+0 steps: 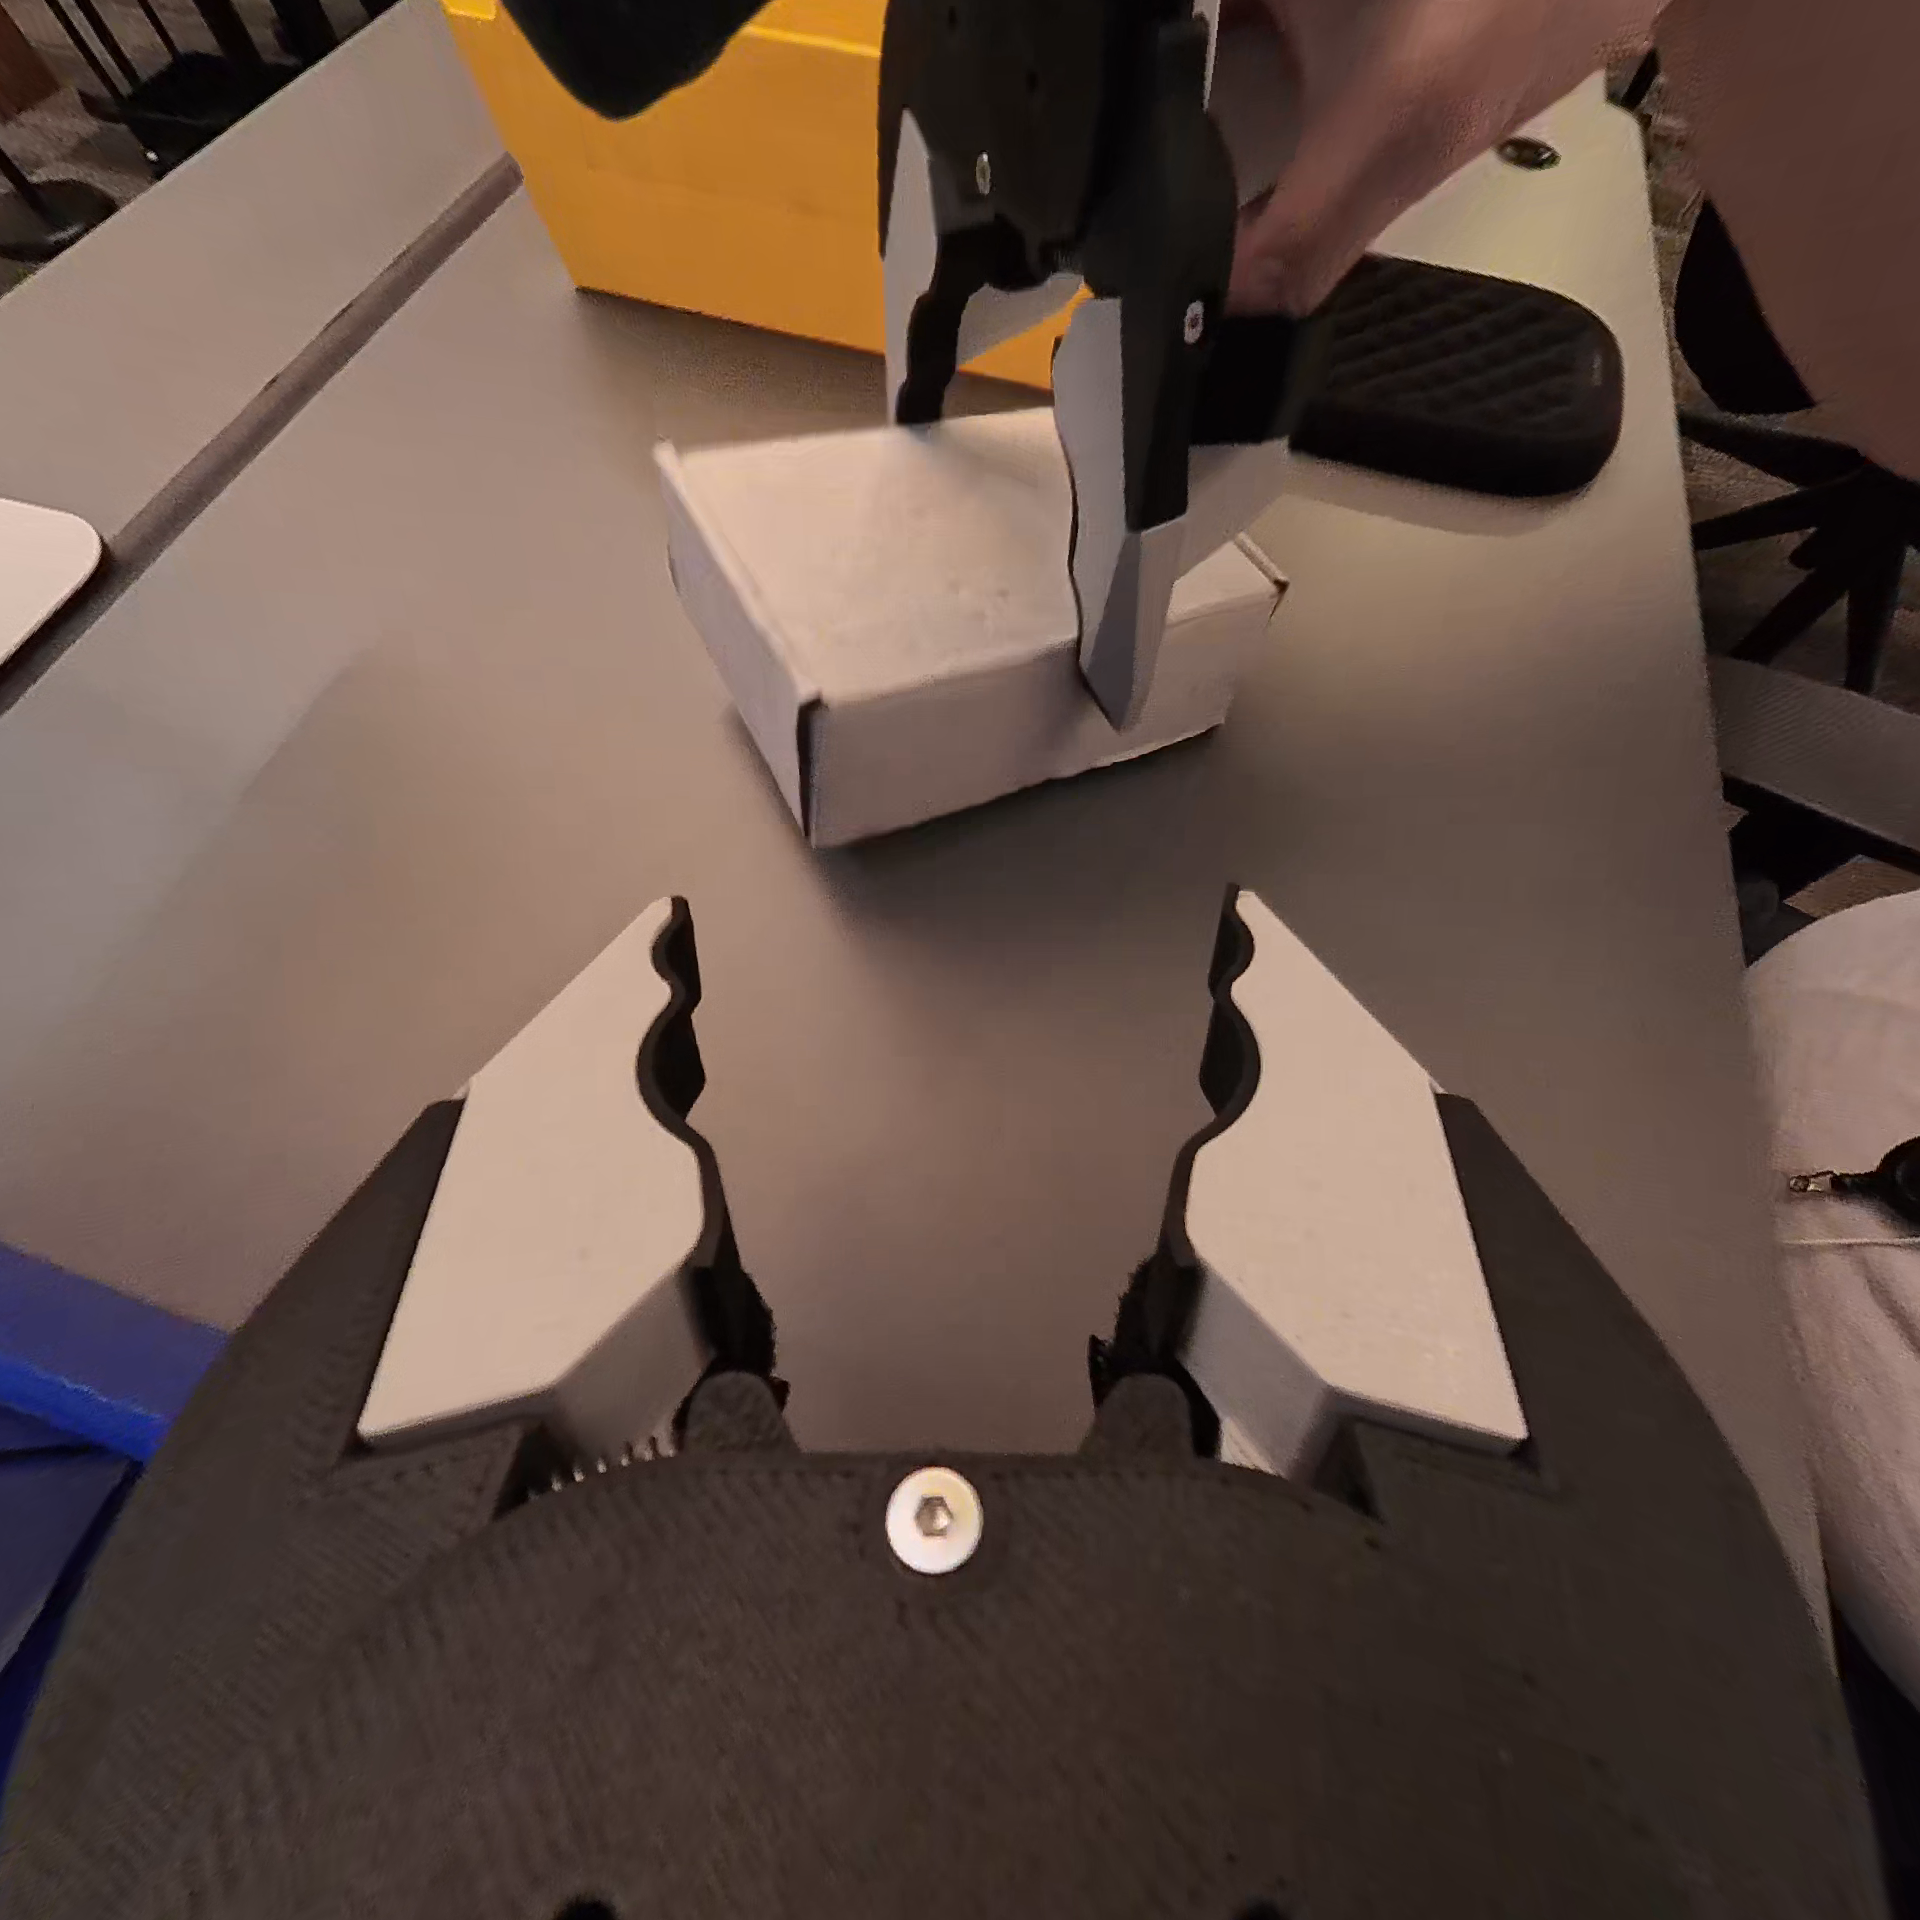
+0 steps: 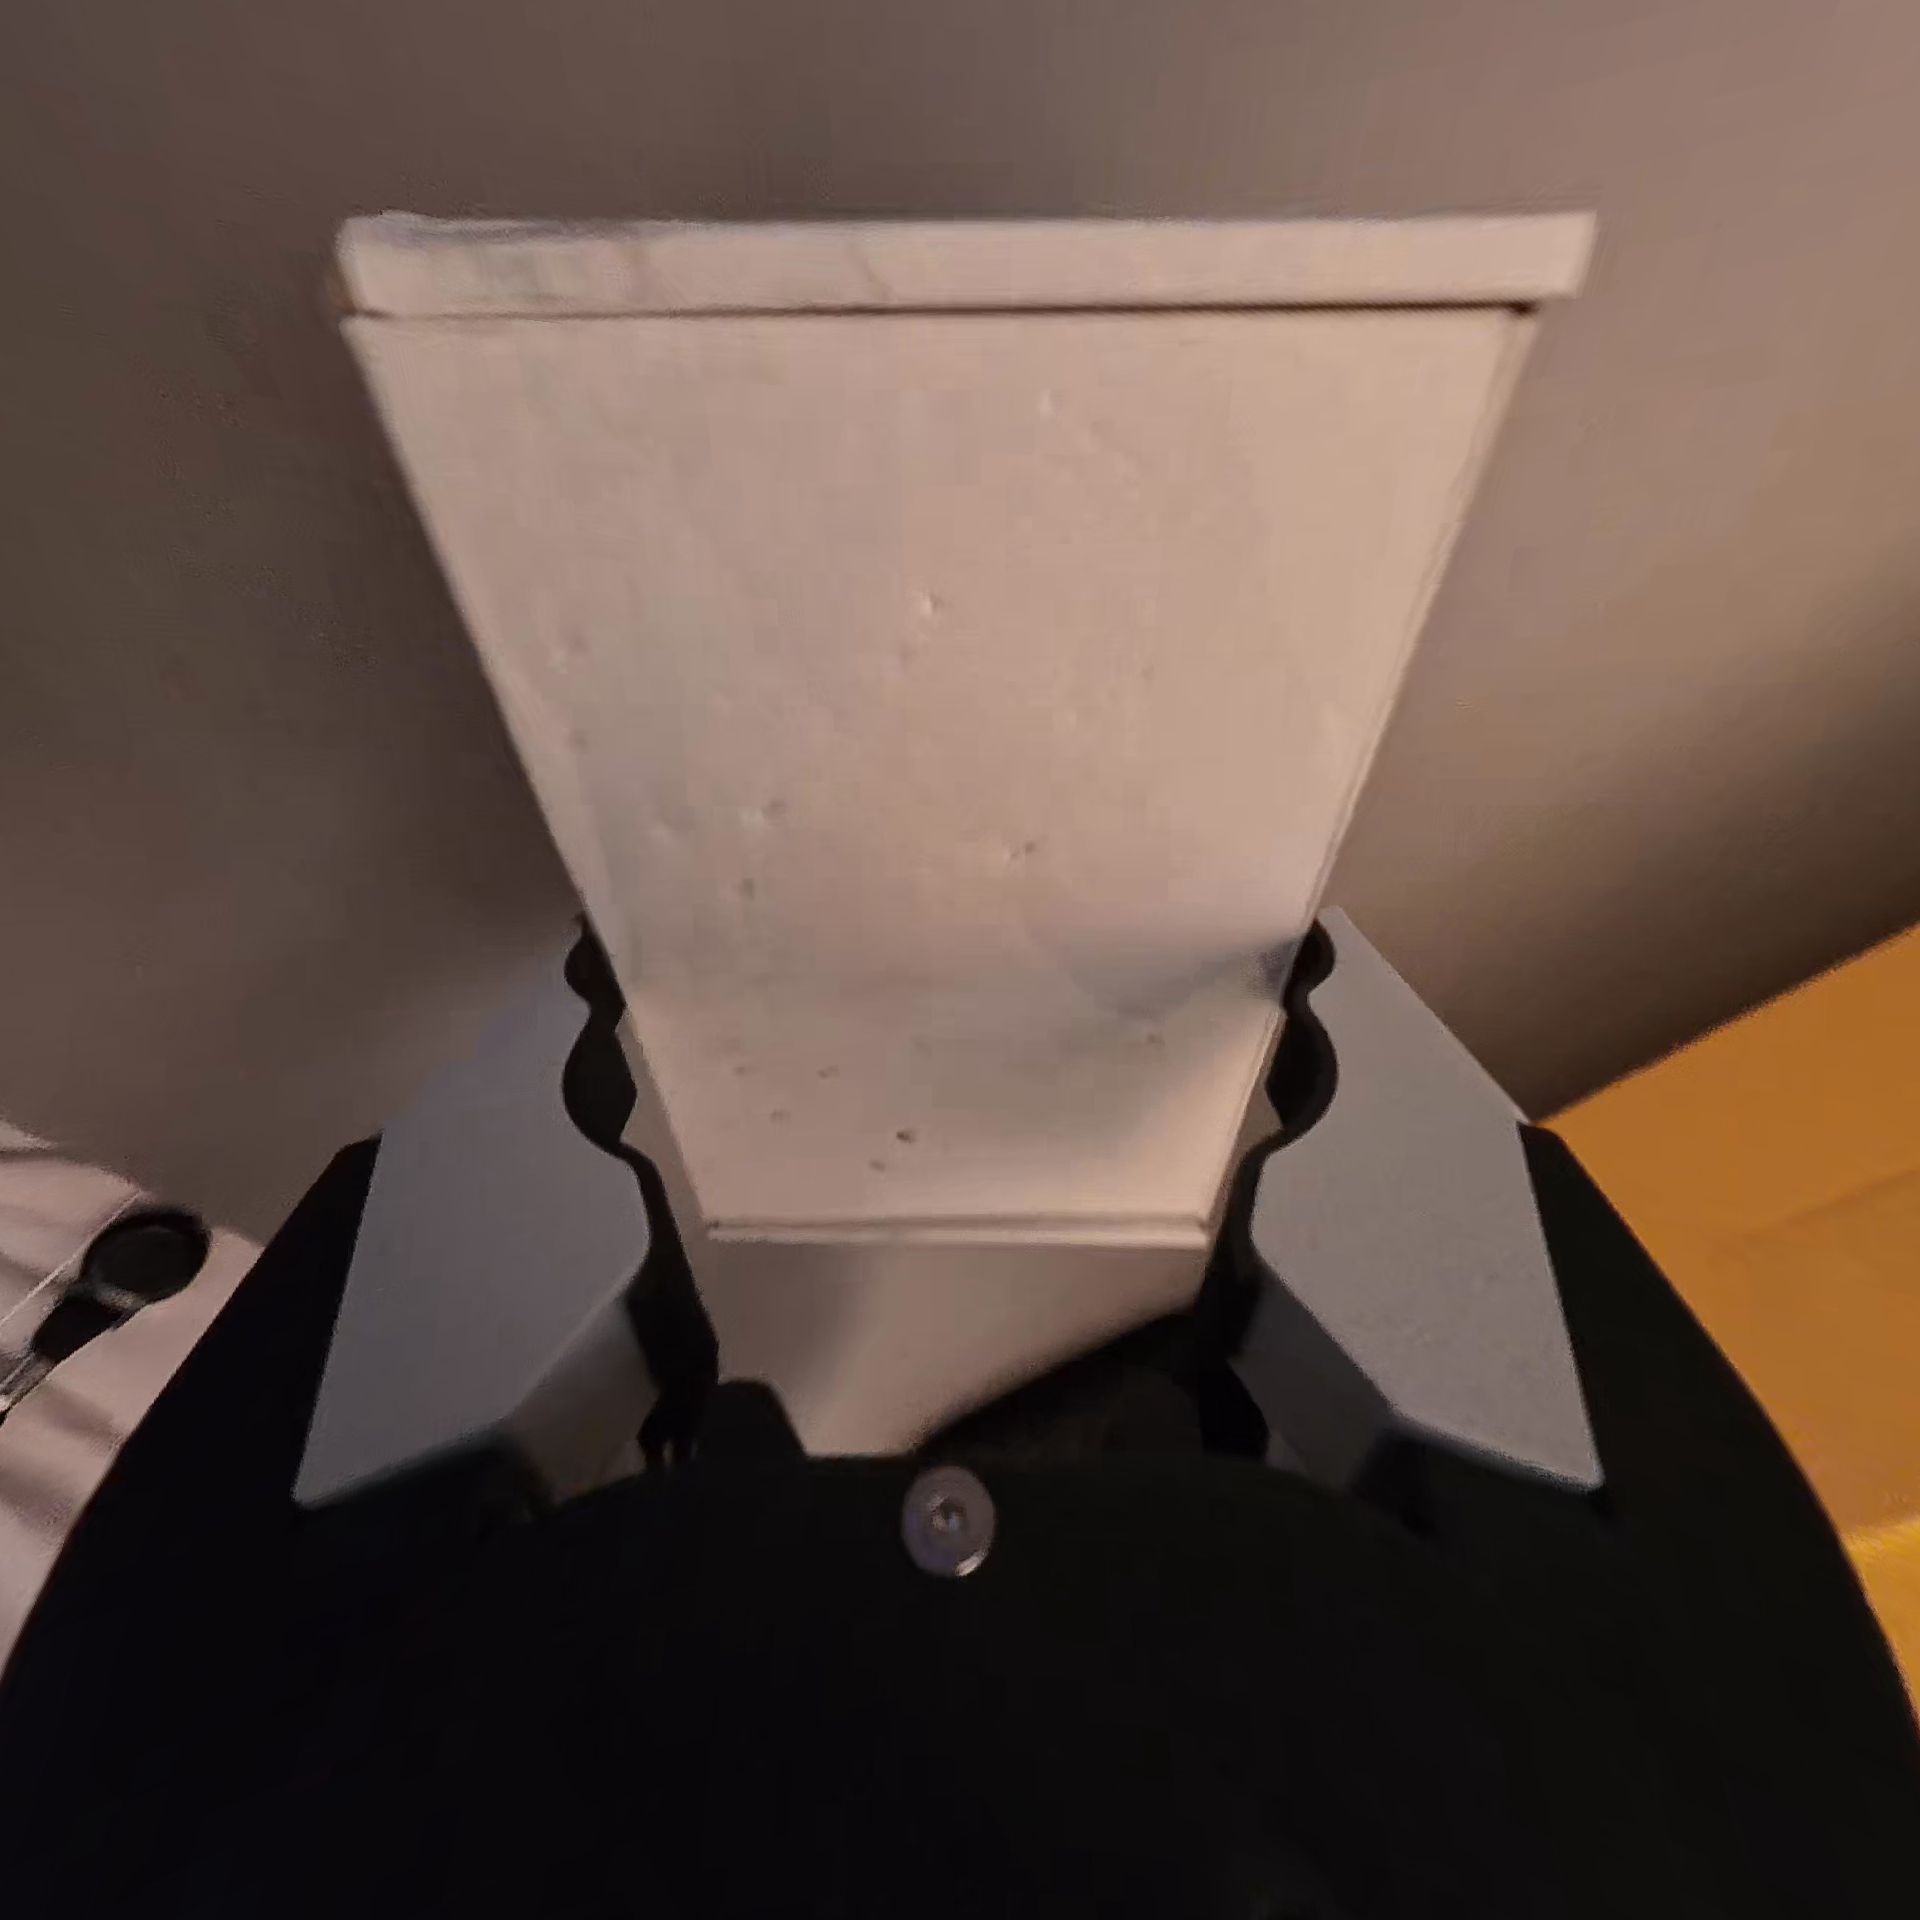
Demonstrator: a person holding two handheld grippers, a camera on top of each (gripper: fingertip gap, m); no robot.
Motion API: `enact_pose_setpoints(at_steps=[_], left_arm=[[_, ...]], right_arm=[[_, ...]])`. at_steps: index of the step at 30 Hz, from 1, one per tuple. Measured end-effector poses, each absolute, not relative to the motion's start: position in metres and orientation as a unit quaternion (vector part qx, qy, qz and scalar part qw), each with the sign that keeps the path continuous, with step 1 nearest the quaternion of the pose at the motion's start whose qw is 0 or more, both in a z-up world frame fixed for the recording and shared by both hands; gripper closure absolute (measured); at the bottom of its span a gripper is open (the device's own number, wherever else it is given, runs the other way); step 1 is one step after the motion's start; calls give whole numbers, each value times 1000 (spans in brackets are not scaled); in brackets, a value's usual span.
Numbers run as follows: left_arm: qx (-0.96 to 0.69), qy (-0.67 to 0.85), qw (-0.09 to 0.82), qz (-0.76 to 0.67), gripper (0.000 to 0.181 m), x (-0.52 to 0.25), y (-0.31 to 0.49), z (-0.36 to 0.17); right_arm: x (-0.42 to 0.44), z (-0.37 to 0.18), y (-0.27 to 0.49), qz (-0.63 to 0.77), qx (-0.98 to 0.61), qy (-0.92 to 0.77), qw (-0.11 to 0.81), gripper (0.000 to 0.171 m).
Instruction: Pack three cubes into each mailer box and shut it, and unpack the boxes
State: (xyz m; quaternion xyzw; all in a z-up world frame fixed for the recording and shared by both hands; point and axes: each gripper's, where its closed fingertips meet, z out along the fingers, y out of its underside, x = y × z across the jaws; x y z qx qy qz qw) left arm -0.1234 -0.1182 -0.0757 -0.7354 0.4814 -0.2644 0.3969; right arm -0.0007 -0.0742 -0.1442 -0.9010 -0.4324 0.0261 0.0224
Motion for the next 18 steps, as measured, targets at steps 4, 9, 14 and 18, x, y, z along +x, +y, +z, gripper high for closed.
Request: enact_pose_setpoints(at_steps=[4,9,14,18], left_arm=[[-741,483,390,-255,83,-125,-117,-80],[-739,492,389,-247,83,-122,-119,-81],[-744,494,384,-236,83,-124,-118,-85],[-742,493,387,-239,83,-123,-118,-84]], right_arm=[[-5,-162,-62,23,-894,-440,79,29],[1,-177,-75,38,-897,-440,33,18],[13,-163,-79,2,-885,-465,28,19],[23,-127,-78,-23,-878,-475,50,19]])
